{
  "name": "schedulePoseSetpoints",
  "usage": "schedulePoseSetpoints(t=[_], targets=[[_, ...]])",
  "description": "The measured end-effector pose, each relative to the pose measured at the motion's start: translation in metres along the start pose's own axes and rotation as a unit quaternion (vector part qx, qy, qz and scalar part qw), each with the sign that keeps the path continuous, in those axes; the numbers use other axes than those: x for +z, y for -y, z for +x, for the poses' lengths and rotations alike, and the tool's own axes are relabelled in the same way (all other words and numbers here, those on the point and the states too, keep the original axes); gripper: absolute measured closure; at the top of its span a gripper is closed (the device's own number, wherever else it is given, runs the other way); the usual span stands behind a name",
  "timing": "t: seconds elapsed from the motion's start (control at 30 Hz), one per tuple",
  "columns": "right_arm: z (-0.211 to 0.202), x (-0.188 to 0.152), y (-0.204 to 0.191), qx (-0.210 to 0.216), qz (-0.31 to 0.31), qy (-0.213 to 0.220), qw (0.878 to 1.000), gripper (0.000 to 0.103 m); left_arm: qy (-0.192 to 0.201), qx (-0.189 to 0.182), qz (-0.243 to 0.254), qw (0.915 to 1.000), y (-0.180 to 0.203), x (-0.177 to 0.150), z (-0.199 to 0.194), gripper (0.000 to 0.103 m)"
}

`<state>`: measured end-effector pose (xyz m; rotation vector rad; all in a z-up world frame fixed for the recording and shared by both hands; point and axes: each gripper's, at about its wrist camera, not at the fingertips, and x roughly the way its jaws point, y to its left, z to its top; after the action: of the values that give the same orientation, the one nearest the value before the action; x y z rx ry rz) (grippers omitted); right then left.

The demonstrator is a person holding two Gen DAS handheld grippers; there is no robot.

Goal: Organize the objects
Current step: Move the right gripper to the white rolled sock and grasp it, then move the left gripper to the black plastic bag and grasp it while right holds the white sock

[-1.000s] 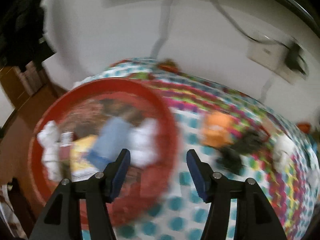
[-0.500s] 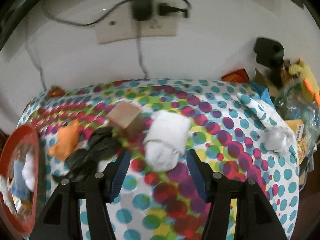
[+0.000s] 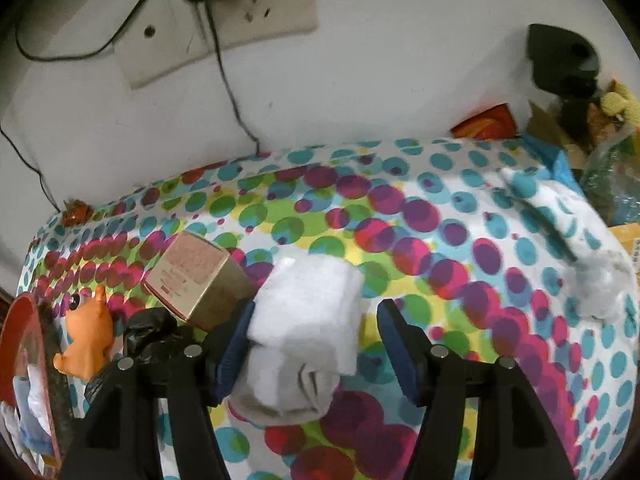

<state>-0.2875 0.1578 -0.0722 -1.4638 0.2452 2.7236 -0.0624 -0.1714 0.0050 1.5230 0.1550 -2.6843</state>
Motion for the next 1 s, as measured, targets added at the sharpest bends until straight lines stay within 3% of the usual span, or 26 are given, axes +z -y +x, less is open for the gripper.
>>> schedulePoseSetpoints(t=[0.13, 0.27, 0.37, 0.57, 0.67, 0.77, 1.0], targets=[[0.007, -0.003, -0.002, 0.016, -0.011, 0.004, 1.0, 0.04, 0.004, -0.014, 0.039, 0.9992, 0.038, 0.013, 0.01, 0.009], [0.003, -0.009, -0.009, 0.034, -0.053, 0.027, 0.998, 0.064, 0.004, -0.036, 0.069, 0.997, 0.077, 0.023, 0.024, 0.009], [-0.005, -0.015, -0.005, 0.043, -0.069, 0.042, 0.996, 0.069, 0.005, -0.057, 0.092, 0.9941, 0.107, 0.029, 0.036, 0.009], [-0.03, -0.042, 0.033, 0.035, -0.077, 0.067, 0.994, 0.07, 0.009, -0.101, 0.166, 0.9809, 0.17, 0.035, 0.061, 0.009], [-0.045, -0.057, 0.057, 0.023, -0.083, 0.074, 0.994, 0.07, 0.011, -0.104, 0.198, 0.9746, 0.194, 0.04, 0.076, 0.009], [-0.054, -0.07, 0.072, 0.015, -0.091, 0.079, 0.993, 0.07, 0.015, -0.092, 0.218, 0.9714, 0.209, 0.05, 0.094, 0.009], [-0.053, -0.074, 0.078, 0.021, -0.091, 0.07, 0.993, 0.07, 0.002, -0.105, 0.235, 0.9663, 0.226, 0.075, 0.129, 0.012]])
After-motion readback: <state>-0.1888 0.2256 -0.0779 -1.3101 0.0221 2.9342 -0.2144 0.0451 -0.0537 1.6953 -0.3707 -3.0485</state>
